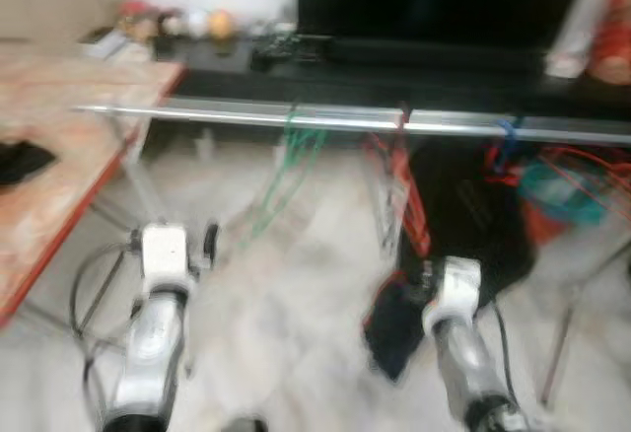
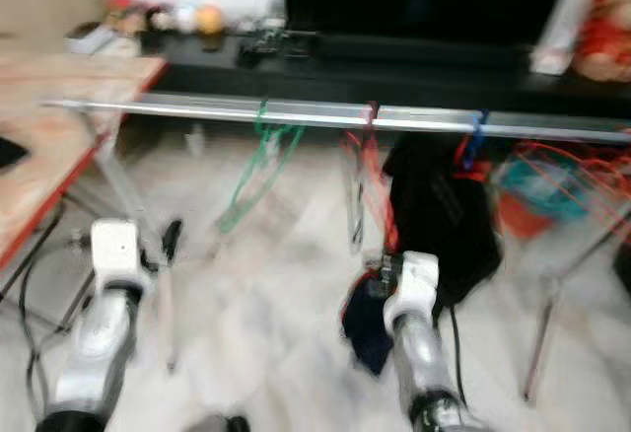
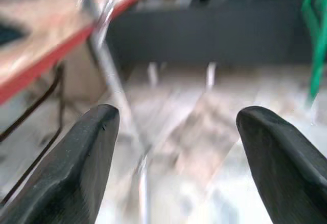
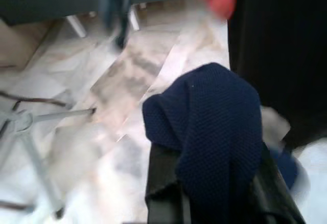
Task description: Hang hanger
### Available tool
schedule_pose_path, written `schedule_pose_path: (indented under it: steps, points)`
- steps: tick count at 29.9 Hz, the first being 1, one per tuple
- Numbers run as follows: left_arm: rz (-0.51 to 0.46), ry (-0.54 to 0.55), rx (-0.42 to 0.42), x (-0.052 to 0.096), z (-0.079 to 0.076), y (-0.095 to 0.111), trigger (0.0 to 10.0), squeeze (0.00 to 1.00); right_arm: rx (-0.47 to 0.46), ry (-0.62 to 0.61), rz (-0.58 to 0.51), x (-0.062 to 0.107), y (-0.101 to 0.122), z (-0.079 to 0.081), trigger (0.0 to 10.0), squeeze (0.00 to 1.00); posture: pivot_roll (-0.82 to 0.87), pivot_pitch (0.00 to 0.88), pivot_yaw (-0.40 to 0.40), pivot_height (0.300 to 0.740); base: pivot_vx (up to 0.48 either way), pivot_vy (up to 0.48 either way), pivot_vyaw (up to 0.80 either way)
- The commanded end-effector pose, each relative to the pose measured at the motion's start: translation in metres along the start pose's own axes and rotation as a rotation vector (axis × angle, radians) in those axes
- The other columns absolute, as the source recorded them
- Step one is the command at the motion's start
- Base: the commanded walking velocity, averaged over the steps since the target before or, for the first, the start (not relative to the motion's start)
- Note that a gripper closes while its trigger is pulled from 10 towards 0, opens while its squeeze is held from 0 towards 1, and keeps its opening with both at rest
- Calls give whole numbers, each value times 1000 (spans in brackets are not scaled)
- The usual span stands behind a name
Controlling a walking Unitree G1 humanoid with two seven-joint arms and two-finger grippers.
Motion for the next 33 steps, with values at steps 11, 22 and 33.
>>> schedule_pose_path:
  steps: [11,22,33]
  points:
    - [38,-20,-12,-3,4,-12,10000,0,10,-16,-8,-1,3,1,10000,0,-4,0,-13,740,-213,0,0]
    - [345,17,-72,21,29,-87,10000,0,34,-43,77,6,-19,-6,10000,0,7,0,-27,740,0,0,0]
    - [726,28,-74,74,40,-159,10000,0,78,-35,217,19,-56,-2,10000,0,9,0,-28,740,0,0,0]
Point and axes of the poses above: a point about 5 cm out from each wrist's last joint towards the gripper, its own x axis pointing back from the gripper into the wrist, its own y axis along the axis of the wrist's last joint, z = x × y, the point moved 6 cm from there along -x, pointing out of the wrist towards the gripper, and after that the axes turned 6 degrees about x, right-handed, at the moved point
